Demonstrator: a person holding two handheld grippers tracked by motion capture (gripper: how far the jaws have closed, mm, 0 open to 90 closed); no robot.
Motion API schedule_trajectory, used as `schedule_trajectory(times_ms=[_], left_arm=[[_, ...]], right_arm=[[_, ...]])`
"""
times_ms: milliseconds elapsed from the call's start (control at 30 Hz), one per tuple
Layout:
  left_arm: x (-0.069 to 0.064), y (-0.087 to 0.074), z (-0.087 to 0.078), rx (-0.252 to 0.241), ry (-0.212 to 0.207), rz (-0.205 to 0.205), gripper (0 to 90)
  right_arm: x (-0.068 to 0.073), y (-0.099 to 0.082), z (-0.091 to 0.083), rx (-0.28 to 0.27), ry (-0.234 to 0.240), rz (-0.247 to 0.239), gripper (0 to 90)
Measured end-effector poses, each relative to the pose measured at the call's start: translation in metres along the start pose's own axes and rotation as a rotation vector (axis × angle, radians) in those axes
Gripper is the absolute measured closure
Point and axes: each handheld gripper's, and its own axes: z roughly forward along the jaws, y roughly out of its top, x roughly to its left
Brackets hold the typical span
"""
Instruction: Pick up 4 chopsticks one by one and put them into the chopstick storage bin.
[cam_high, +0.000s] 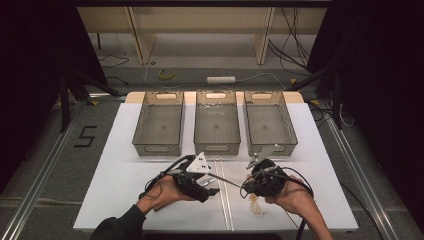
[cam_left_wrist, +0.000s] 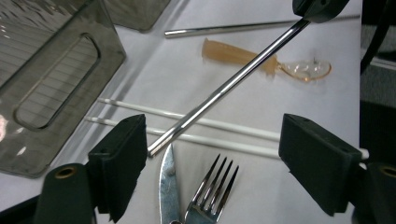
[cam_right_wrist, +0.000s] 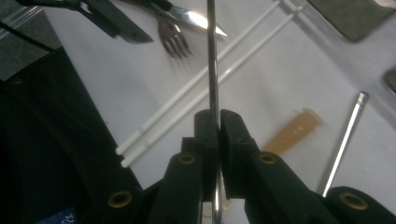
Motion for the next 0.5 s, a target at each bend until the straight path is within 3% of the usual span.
schedule_trajectory(times_ms=[267, 300, 500], left_arm=[[-0.003, -0.005, 0.007, 0.069, -0.013, 0.077, 34.9], [-0.004, -0.005, 0.007, 0.072, -0.015, 0.084, 39.6], [-0.006, -0.008, 0.008, 0.107, -0.033, 0.135, 49.4]], right_arm=[[0.014, 0.012, 0.009, 0.007, 0.043, -0.072, 87.0], [0.017, 0.014, 0.01, 0.011, 0.052, -0.08, 87.0], [0.022, 0.018, 0.011, 0.015, 0.068, -0.106, 86.9]])
